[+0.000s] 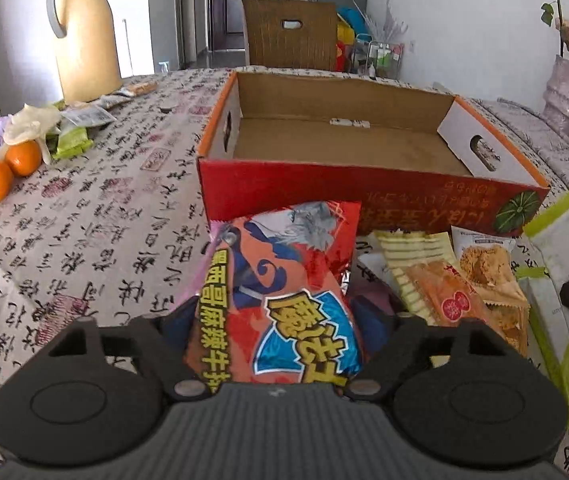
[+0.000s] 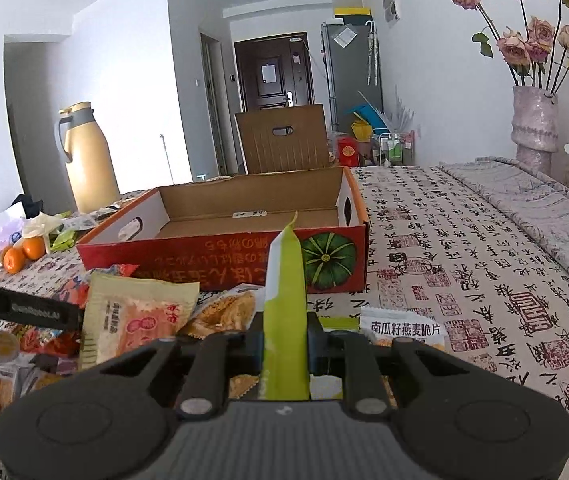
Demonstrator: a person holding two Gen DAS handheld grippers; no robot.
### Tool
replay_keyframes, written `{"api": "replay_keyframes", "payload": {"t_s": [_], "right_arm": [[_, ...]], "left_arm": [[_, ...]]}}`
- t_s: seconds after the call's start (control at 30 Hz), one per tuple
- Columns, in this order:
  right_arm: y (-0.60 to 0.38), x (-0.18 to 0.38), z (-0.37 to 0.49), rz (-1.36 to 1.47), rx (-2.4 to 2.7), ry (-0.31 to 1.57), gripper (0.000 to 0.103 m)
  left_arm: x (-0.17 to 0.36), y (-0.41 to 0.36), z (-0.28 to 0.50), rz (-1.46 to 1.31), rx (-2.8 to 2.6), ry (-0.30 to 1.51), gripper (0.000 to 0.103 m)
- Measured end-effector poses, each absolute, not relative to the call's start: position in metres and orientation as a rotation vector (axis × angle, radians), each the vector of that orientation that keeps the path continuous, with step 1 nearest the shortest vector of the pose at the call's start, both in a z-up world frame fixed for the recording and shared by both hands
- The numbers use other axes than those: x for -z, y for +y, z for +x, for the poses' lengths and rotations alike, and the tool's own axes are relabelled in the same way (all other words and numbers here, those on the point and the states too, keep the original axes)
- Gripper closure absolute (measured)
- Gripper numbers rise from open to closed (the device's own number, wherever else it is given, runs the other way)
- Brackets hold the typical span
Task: Organize snacks
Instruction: 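Grasp the red-blue chip bag with the left gripper while the right gripper grasps the green-white bar, then carry both packets over the box and open both grippers to drop them inside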
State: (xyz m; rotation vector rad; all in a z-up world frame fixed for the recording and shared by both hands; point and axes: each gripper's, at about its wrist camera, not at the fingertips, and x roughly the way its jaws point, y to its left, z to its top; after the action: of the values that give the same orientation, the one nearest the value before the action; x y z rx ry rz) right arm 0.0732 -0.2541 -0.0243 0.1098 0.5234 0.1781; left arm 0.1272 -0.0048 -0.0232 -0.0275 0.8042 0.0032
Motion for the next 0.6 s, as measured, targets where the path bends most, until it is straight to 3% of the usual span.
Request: {"api": "replay_keyframes", "payload": {"t_s": [0.17,0.6], "right_arm": [[-0.254,0.024,0.074,0.111,-0.175,0.524,0.084],[-0.251,0.010,0.066,0.106,-0.179,0.481,0.084]], "left_arm": [[0.020,-0.005,0.125,-0.034,0.010,0.782,0.040],[-0.009,0.001,0.105,-0.030,-0.009,0.665,0.042]]}}
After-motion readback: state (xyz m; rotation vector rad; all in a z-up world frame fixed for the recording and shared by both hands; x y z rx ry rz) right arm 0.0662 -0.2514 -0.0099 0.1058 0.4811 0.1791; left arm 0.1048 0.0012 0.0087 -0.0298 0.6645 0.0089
